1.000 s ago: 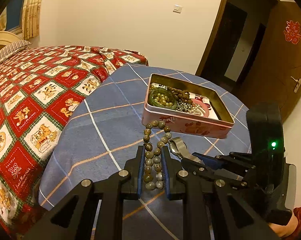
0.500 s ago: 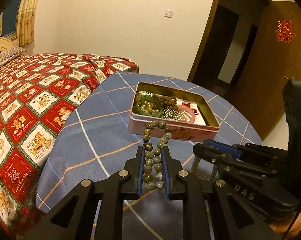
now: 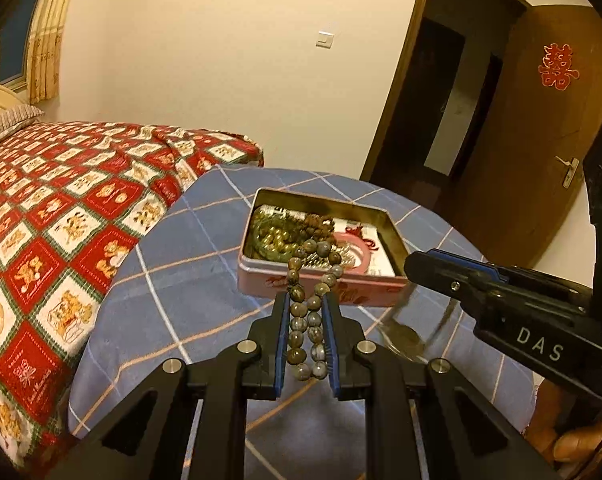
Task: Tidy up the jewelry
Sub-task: 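Carry the grey bracelet with the left tool while the right tool carries the watch into the tin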
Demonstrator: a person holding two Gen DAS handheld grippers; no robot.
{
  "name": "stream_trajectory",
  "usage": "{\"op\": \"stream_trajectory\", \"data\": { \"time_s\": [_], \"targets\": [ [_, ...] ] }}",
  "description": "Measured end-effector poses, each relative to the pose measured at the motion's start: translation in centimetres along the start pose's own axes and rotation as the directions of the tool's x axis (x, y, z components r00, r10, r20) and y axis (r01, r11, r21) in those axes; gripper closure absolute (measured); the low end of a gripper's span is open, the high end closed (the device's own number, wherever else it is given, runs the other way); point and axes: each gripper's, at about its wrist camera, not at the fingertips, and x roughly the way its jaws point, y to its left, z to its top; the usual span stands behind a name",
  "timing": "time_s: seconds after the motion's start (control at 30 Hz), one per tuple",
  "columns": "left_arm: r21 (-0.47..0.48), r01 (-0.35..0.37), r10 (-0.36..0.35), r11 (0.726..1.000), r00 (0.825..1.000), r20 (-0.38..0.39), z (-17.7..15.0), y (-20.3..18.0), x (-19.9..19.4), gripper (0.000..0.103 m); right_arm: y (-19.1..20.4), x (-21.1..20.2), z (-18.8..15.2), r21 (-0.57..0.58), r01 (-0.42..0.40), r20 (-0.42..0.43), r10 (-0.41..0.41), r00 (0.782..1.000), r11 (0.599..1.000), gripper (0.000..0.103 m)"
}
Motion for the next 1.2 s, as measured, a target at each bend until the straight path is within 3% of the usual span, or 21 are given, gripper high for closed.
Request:
{"op": "stream_trajectory", "data": {
  "time_s": [0.83,1.2],
  "targets": [
    [0.031,0.047,-0.049,0.998,0.997,0.063,5.2,-1.8,2.2,0.087,-2.6,-0.5,5.1,0.018,0.040,0.076,-0.042,0.996,0.999,0.083],
    [0.053,0.034,-0.036,0.998,0.999,0.026,7.4,-2.3,5.8,0.087,-4.8,1.2,7.7,0.049,0.059,0.078,-0.063,0.995,0.997,0.083]
  ]
}}
